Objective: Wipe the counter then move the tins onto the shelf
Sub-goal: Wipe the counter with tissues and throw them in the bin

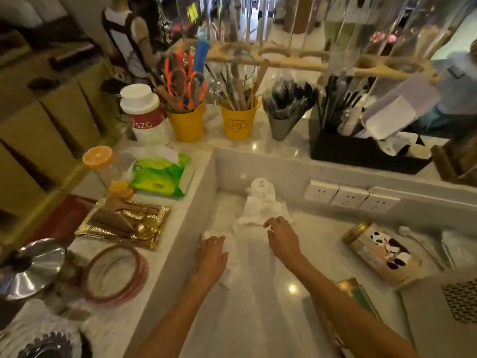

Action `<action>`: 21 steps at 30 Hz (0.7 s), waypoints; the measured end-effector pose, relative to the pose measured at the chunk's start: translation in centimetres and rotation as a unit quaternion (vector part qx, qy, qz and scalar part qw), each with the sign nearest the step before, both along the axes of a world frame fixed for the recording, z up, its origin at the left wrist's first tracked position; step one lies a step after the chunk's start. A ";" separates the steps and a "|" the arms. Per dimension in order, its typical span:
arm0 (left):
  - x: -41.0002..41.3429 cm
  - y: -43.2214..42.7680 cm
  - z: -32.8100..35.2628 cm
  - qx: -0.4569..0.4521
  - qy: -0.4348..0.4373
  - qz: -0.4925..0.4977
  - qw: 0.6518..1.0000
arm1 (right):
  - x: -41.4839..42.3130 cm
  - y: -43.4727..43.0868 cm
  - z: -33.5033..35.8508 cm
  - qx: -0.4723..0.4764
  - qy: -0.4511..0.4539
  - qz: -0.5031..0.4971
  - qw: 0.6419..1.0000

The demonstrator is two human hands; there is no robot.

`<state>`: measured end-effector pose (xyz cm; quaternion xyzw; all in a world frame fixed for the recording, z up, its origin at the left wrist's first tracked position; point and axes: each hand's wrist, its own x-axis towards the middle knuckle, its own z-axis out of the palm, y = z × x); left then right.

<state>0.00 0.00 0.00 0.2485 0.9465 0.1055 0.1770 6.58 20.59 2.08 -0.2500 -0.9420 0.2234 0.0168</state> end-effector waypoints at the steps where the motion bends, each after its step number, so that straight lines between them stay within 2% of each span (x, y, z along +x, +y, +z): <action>1: -0.3 0.2 -0.3 -0.030 -0.013 -0.007 0.999 | -1.6 0.4 0.2 0.024 0.002 0.019 1.000; 3: -0.9 0.8 -0.9 -0.079 -0.036 -0.022 0.996 | -4.6 1.0 0.7 0.063 -0.034 0.060 0.996; 6: -1.2 1.2 -1.4 -0.113 -0.096 -0.026 0.989 | -8.1 2.1 0.6 0.067 -0.142 0.102 0.982; 10: -0.9 0.7 -3.0 -0.127 -0.078 -0.049 0.988 | -9.6 3.6 -1.1 0.086 -0.231 0.146 0.958; 13: -1.1 -0.1 -3.8 -0.095 -0.032 -0.058 0.993 | -8.8 3.7 -2.3 0.000 -0.230 0.110 0.967; 17: -1.0 -0.7 -4.3 -0.045 -0.011 -0.056 0.997 | -6.1 2.1 -3.4 -0.001 -0.192 0.072 0.979; 19: -0.4 -0.8 -3.9 -0.021 -0.023 -0.044 0.999 | -4.9 1.2 -3.3 -0.078 -0.178 0.061 0.979; 21: 0.5 -1.1 -3.5 0.008 -0.053 -0.031 0.998 | -3.6 0.4 -2.8 -0.210 -0.151 0.013 0.966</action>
